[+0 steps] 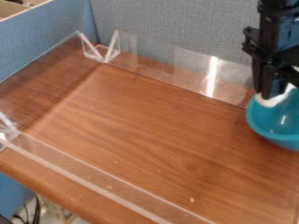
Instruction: Put the mushroom in the blue bowl
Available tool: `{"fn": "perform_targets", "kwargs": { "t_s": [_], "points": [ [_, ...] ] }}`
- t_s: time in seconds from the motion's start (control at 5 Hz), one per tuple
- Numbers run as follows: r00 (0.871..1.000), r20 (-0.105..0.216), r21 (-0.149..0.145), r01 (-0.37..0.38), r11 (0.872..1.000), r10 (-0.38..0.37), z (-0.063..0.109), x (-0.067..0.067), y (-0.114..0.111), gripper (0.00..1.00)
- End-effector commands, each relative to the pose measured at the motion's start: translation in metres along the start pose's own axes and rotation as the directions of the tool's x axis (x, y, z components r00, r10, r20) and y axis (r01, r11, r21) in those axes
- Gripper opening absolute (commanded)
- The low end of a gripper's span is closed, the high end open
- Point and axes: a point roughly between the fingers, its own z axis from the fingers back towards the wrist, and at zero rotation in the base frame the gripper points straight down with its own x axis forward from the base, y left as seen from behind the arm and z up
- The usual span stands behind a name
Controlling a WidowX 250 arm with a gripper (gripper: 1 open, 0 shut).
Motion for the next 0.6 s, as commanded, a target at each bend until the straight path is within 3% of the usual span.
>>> {"fn": "perform_targets", "kwargs": {
  "t_s": [0.0,0.4],
  "points": [
    [0.996,0.079,0.032,0.033,0.999,-0.035,0.031,0.011,-0.005,0.00],
    [0.994,0.088,0.040,0.055,0.998,-0.059,0.043,0.008,-0.010,0.00]
  ]
}}
